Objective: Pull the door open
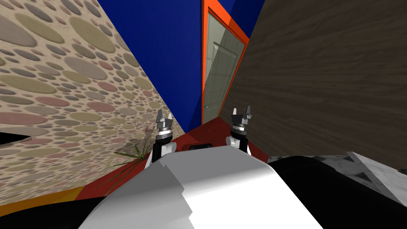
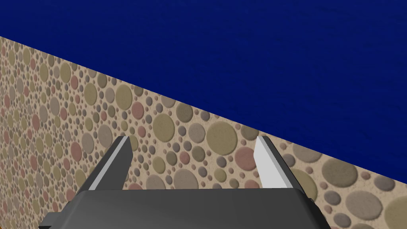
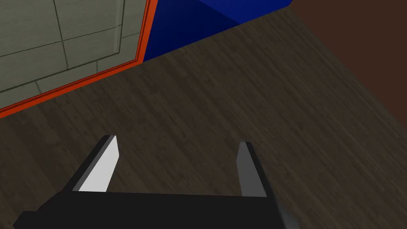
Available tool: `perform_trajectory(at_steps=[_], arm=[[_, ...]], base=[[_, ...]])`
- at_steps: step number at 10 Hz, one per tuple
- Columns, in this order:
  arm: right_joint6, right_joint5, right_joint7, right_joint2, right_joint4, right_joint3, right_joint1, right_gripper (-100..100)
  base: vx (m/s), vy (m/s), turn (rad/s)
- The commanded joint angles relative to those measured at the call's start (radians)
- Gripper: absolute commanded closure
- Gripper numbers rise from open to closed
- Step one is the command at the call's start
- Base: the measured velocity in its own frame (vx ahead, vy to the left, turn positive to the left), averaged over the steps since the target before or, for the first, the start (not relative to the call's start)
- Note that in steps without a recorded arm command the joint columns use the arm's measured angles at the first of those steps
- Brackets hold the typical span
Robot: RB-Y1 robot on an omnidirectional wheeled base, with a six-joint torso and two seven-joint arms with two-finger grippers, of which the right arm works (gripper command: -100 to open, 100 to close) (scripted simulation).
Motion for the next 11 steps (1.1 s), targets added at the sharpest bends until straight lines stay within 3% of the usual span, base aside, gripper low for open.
perform_trajectory(at_steps=[1,6,10,11], arm=[[-0.009,-0.013,-0.04,-0.014,0.043,0.01,-0.013,-100],[-0.032,-0.047,-0.141,-0.048,0.153,0.037,-0.047,-100],[-0.06,-0.087,-0.257,-0.084,0.275,0.068,-0.086,-100],[-0.06,-0.087,-0.262,-0.084,0.285,0.068,-0.086,-100]], base=[[0.045,-0.028,0.112],[0.068,-0.037,0.095],[0.078,-0.055,0.119],[0.063,-0.05,0.054]])
